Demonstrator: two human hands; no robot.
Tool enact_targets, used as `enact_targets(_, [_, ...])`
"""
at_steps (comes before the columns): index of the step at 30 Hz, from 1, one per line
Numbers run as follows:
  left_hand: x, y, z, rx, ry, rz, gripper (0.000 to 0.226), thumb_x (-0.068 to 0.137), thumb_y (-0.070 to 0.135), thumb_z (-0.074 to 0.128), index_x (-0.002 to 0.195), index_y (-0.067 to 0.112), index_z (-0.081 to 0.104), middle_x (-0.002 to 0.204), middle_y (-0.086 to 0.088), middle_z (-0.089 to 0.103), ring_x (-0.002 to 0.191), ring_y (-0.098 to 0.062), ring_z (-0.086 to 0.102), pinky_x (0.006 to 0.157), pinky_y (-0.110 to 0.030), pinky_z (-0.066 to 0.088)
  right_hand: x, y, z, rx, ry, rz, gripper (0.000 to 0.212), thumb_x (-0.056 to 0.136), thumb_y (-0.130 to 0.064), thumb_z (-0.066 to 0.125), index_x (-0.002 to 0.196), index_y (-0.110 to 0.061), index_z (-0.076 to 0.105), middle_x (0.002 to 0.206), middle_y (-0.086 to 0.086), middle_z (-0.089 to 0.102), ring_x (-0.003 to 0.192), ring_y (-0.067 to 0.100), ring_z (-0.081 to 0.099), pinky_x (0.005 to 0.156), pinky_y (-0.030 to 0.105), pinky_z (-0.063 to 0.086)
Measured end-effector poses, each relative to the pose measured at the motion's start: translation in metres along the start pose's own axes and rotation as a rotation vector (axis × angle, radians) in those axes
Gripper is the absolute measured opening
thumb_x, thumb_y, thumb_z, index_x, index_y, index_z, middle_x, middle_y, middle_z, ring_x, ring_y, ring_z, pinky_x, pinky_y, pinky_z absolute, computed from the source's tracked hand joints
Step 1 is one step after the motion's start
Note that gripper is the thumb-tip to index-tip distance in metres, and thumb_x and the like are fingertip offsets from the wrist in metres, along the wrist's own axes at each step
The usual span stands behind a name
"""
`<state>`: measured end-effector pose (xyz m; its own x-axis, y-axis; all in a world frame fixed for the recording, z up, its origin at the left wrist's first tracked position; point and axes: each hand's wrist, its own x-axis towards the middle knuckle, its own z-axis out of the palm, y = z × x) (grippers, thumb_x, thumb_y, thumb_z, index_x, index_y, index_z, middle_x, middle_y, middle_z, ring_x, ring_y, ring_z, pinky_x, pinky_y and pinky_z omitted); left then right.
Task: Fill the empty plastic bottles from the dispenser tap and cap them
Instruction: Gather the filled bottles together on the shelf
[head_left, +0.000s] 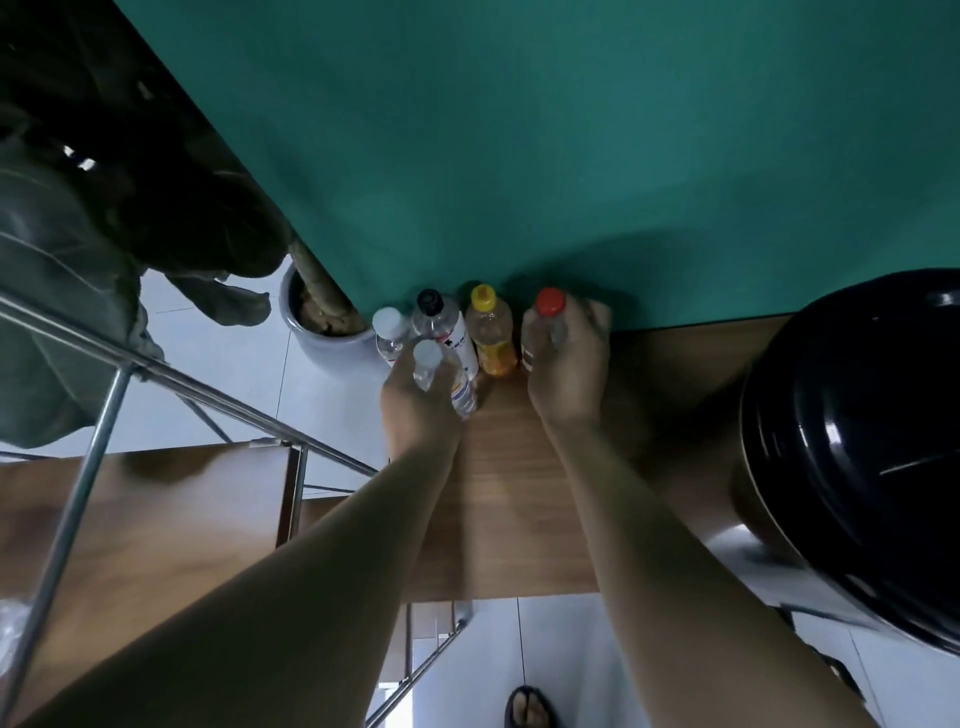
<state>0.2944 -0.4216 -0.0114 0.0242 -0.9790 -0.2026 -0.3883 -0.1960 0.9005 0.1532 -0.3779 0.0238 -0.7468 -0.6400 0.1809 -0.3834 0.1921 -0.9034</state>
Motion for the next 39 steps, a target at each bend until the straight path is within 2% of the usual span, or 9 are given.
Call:
enact_targets(3, [-0.017, 0.002, -0.005, -0.002, 0.007, -0.010, 0.022, 0.105, 0.036, 0.076, 0.124, 0.028, 0.080, 0.105, 0.010, 0.082, 0.101, -0.017, 0.074, 0.079, -0.031, 0.052, -0.034, -0.004, -0.031, 0.114, -0.060, 0.009, 0.004, 0.107, -0.010, 0.070, 0.109, -0.011, 0.073, 0.118, 0.001, 0.059, 0.103, -0.006, 0.061, 0.091, 0.007, 0.042])
enact_targets(11, [-0.117, 0.011, -0.030, -0.116, -0.005, -0.011, 0.011, 0.110, 0.032, 0.067, 0.114, 0.040, 0.072, 0.110, 0.011, 0.078, 0.105, -0.015, 0.074, 0.092, -0.041, 0.062, -0.116, -0.034, -0.086, 0.111, -0.201, -0.097, 0.012, 0.113, -0.026, 0.060, 0.105, -0.019, 0.065, 0.106, 0.001, 0.059, 0.094, 0.017, 0.064, 0.087, 0.041, 0.055])
enact_targets(14, [-0.161, 0.013, -0.052, -0.166, -0.050, -0.030, 0.007, 0.107, 0.039, 0.071, 0.112, 0.043, 0.071, 0.112, 0.010, 0.078, 0.106, -0.015, 0.075, 0.096, -0.050, 0.065, -0.150, -0.027, -0.095, -0.019, -0.292, -0.036, 0.015, 0.112, -0.029, 0.061, 0.118, -0.016, 0.067, 0.116, -0.005, 0.059, 0.102, 0.012, 0.065, 0.091, 0.036, 0.054])
enact_targets(17, [-0.197, 0.007, -0.081, -0.144, -0.137, 0.000, 0.043, 0.099, 0.062, 0.067, 0.135, 0.037, 0.068, 0.130, 0.002, 0.073, 0.119, -0.021, 0.073, 0.104, -0.054, 0.063, -0.189, -0.052, -0.107, -0.035, -0.283, -0.068, 0.016, 0.111, -0.031, 0.062, 0.123, -0.020, 0.065, 0.120, -0.007, 0.061, 0.108, 0.010, 0.065, 0.095, 0.038, 0.056])
enact_targets(21, [-0.250, 0.009, -0.135, -0.144, -0.181, 0.073, 0.031, 0.112, 0.043, 0.064, 0.142, 0.034, 0.063, 0.131, 0.005, 0.071, 0.119, -0.015, 0.069, 0.098, -0.030, 0.057, -0.243, -0.088, -0.126, -0.051, -0.323, -0.063, 0.020, 0.111, -0.028, 0.063, 0.128, -0.020, 0.067, 0.123, -0.007, 0.061, 0.111, 0.010, 0.064, 0.101, 0.041, 0.054])
enact_targets(26, [-0.294, 0.003, -0.204, -0.084, -0.290, 0.200, 0.029, 0.112, 0.039, 0.066, 0.138, 0.025, 0.066, 0.130, -0.002, 0.072, 0.124, -0.024, 0.069, 0.107, -0.043, 0.054, -0.320, -0.134, -0.161, -0.056, -0.290, -0.083, 0.024, 0.114, -0.036, 0.060, 0.129, -0.019, 0.067, 0.127, -0.006, 0.063, 0.118, 0.012, 0.064, 0.105, 0.040, 0.051])
enact_targets(31, [-0.328, 0.008, -0.276, -0.115, -0.500, 0.302, 0.020, 0.111, 0.053, 0.064, 0.123, 0.038, 0.068, 0.118, -0.001, 0.072, 0.113, -0.023, 0.070, 0.102, -0.050, 0.057, -0.386, -0.173, -0.180, -0.083, -0.243, -0.098, 0.020, 0.116, -0.033, 0.058, 0.129, -0.021, 0.065, 0.123, -0.006, 0.062, 0.116, 0.008, 0.064, 0.102, 0.031, 0.050])
enact_targets(35, [-0.338, 0.014, -0.349, -0.191, -0.687, 0.284, 0.013, 0.112, 0.018, 0.070, 0.119, 0.028, 0.073, 0.103, 0.008, 0.077, 0.094, 0.001, 0.070, 0.086, -0.018, 0.055, -0.429, -0.199, -0.173, -0.106, -0.231, -0.121, 0.020, 0.115, -0.026, 0.058, 0.131, -0.015, 0.064, 0.122, -0.002, 0.063, 0.113, 0.012, 0.063, 0.101, 0.030, 0.050])
enact_targets(39, [-0.327, 0.004, -0.419, -0.123, -0.729, 0.274, 0.024, 0.110, 0.018, 0.072, 0.129, 0.031, 0.075, 0.114, 0.013, 0.081, 0.105, 0.000, 0.072, 0.095, -0.018, 0.054, -0.464, -0.232, -0.144, -0.087, -0.263, -0.127, 0.016, 0.113, -0.024, 0.060, 0.128, -0.021, 0.065, 0.118, -0.009, 0.062, 0.113, 0.011, 0.062, 0.099, 0.031, 0.050])
